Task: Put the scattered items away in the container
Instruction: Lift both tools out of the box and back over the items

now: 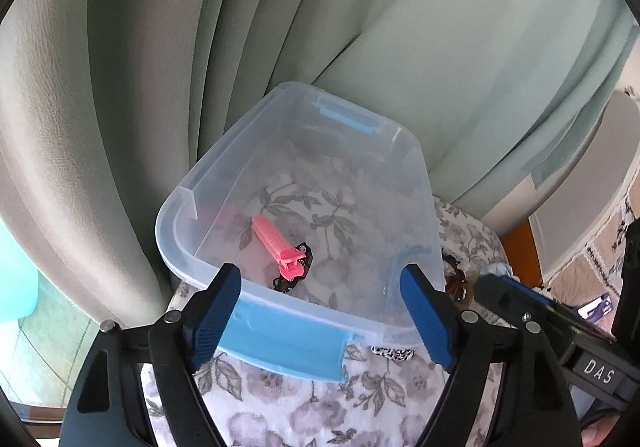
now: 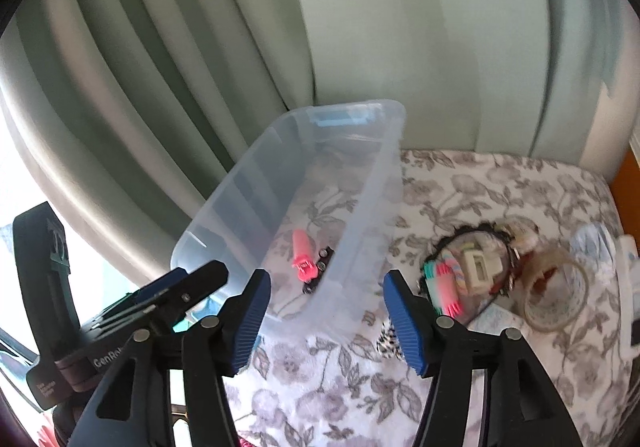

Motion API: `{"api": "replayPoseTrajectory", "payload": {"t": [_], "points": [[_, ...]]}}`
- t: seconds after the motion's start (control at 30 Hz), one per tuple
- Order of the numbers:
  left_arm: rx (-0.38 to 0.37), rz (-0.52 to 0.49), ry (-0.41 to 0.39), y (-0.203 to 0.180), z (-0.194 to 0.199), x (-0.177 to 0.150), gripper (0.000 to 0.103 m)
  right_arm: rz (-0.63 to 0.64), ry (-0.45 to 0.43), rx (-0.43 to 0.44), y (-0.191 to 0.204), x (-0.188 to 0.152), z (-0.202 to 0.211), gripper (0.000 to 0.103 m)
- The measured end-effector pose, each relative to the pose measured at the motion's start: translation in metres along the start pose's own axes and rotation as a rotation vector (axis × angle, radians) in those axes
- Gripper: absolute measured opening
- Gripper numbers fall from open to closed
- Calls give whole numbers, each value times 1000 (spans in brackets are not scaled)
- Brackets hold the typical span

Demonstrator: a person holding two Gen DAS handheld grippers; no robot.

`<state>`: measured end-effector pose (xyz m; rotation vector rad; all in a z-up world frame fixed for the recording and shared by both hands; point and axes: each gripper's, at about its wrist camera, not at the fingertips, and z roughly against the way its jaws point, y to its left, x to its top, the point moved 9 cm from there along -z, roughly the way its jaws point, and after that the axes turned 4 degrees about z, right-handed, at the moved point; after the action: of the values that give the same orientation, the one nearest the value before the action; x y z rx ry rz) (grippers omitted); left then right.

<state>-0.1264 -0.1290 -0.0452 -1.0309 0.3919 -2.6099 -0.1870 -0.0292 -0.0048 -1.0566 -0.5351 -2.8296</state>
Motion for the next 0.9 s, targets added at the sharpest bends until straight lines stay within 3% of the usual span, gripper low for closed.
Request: {"api": "replayPoseTrajectory", "payload": {"t": [0.53,0.9], "points": [[-45,-110,-34,-60,17,-30,94,-103,-53,-8,-46,-42,43,81],[-60,-238,-3,-113,16,-60,95,-188,-114,-37,-93,-62,79,93]]}}
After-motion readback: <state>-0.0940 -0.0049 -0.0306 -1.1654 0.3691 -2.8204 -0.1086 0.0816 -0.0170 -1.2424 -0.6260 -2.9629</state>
